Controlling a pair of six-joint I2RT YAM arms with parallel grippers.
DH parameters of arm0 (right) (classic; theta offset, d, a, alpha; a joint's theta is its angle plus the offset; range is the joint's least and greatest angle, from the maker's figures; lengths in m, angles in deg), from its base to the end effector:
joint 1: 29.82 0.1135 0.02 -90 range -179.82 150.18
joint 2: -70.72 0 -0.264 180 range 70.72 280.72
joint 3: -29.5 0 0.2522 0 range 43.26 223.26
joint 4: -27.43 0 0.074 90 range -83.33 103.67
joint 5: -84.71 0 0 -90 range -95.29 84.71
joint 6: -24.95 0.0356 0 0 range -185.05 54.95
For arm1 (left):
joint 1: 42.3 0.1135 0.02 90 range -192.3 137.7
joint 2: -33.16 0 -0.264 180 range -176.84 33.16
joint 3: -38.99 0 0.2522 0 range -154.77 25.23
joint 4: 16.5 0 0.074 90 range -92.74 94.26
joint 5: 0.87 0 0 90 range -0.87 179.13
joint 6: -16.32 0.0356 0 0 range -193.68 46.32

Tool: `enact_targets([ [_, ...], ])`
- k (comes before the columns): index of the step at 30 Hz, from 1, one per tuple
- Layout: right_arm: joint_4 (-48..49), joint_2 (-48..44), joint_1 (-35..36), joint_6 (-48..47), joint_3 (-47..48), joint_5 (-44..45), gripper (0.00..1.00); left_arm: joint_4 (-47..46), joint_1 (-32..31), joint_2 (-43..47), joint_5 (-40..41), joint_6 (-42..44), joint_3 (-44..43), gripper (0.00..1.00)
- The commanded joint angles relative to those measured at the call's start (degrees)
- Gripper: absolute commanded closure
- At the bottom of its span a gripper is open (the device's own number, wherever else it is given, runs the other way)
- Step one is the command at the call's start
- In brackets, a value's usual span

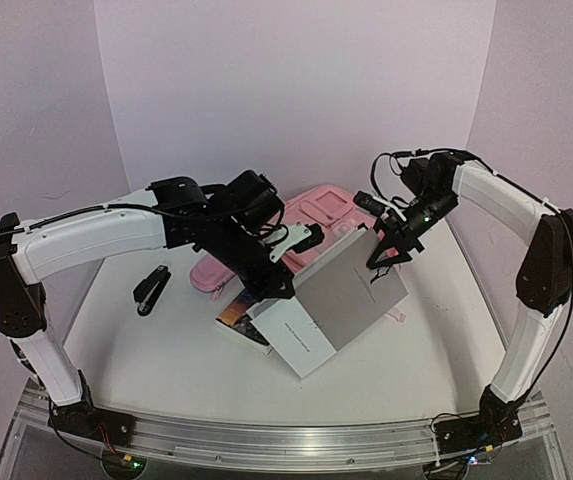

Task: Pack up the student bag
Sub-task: Pick up the book from the center of the board.

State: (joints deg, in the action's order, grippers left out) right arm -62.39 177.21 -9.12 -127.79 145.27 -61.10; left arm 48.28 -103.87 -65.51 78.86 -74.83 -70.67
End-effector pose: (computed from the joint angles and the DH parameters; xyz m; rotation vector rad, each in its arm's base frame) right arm 0.3257 0.1545 0.3146 -1.6870 1.7331 1.1228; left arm 0.1714 -0.3300 0.3346 1.3839 2.2239 -0.6464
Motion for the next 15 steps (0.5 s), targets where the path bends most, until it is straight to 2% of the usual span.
enact_targets([
  [1,-9.2,-0.2,0.6,0.4,1.8,-3.3,0.54,-2.3,0.0,0.6,2.1,1.0,-1.8,1.00],
  [4,-9.2,0.0,0.6,0.8,2.1,-3.6,0.61,-2.7,0.1,1.0,2.7,1.0,-1.1,1.00],
  [15,-9.2,1.6,0.6,3.5,4.3,-4.8,0.79,-2.8,0.2,0.5,4.3,0.1,-0.7,1.00],
])
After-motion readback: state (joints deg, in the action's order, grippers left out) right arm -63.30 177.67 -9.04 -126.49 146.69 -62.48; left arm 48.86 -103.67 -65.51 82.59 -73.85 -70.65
